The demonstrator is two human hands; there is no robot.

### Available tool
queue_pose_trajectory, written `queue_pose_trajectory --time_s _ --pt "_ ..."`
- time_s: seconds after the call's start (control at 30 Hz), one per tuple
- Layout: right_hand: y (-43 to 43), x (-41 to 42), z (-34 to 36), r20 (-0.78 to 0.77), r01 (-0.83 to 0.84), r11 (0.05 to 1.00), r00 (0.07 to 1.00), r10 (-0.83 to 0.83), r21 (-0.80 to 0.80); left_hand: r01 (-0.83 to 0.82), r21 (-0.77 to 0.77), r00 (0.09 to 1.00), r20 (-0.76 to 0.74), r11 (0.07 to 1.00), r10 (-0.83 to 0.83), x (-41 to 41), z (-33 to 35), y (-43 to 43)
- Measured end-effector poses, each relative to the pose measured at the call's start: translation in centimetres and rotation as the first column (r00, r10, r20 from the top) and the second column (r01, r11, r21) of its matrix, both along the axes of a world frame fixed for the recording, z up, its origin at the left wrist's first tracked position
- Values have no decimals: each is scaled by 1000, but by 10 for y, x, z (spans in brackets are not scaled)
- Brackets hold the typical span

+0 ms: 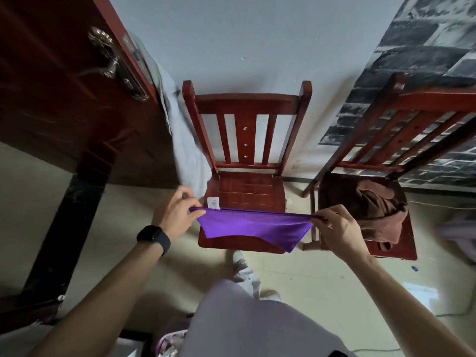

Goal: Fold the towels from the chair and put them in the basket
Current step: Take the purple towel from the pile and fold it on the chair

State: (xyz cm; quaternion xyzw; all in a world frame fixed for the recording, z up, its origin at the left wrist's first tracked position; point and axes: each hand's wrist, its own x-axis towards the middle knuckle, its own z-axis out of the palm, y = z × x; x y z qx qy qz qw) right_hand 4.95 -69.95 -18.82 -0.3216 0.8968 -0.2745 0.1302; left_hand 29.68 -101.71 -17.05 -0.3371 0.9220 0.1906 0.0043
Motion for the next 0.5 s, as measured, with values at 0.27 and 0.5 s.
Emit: queue_pose_trajectory --time_s 0.27,0.5 --pt "17 -7 2 -187 -300 953 935 300 27 342 -334 934 22 878 -356 20 12 -8" --pt "-5 -12 -10 -187 -301 940 926 329 161 290 -297 953 181 910 -244 15 -6 -23"
